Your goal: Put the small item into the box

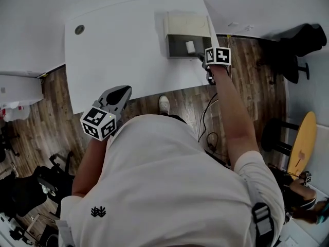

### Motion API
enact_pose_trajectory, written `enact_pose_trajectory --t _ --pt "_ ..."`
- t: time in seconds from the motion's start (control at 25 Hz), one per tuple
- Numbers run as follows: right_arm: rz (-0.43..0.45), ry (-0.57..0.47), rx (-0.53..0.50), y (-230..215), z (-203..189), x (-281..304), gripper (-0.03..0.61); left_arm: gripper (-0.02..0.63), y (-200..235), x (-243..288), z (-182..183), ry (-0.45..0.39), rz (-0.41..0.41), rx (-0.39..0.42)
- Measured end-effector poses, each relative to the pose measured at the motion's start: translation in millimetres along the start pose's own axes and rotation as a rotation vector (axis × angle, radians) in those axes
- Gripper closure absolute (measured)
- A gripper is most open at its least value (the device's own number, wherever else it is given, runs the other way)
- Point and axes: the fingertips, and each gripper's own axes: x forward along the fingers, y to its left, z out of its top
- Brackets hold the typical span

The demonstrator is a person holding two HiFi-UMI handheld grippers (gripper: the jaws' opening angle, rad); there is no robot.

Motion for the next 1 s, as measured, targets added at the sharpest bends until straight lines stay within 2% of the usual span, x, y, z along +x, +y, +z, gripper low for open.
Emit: enact_pose_trajectory --t 0.2,0.48,0.72,1.0 --pt "-0.007 -0.045 0.026 16.2 -35.3 -25.1 0.455 0.606 -2.3 -17.1 -6.1 -0.004 -0.032 0.012" --pt "0.018 -0.104 0.057 62.0 -86.8 -51.8 0.537 0.606 1.3 -41.5 -23.8 0.007 -0.073 0.021" --pt "0.074 -0.161 0.063 113.2 -125.1 -78.0 0.56 0.607 1.4 -54.1 -40.7 0.027 -0.112 0.029" --pt "0.153 -0.223 0.001 174.3 -167.0 -110.2 0.568 0.606 -7.4 -56.4 -54.0 0.039 -0.169 0.038"
